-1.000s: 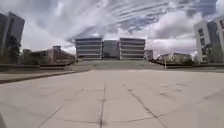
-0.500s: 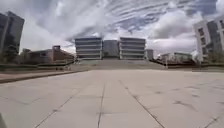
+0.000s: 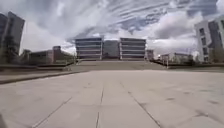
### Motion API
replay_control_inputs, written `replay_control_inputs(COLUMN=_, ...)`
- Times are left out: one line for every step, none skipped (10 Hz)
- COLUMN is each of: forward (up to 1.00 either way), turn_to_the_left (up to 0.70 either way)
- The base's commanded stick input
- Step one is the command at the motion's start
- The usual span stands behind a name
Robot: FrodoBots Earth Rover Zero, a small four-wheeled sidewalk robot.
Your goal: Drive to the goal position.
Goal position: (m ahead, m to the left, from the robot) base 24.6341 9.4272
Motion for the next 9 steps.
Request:
replay_control_inputs(forward=1.00, turn_to_the_left=0.00)
replay_control_inputs(forward=1.00, turn_to_the_left=0.02)
replay_control_inputs(forward=1.00, turn_to_the_left=0.06)
replay_control_inputs(forward=1.00, turn_to_the_left=0.03)
replay_control_inputs(forward=1.00, turn_to_the_left=0.08)
replay_control_inputs(forward=1.00, turn_to_the_left=0.13)
replay_control_inputs(forward=1.00, turn_to_the_left=0.12)
replay_control_inputs(forward=1.00, turn_to_the_left=0.01)
replay_control_inputs(forward=1.00, turn_to_the_left=0.03)
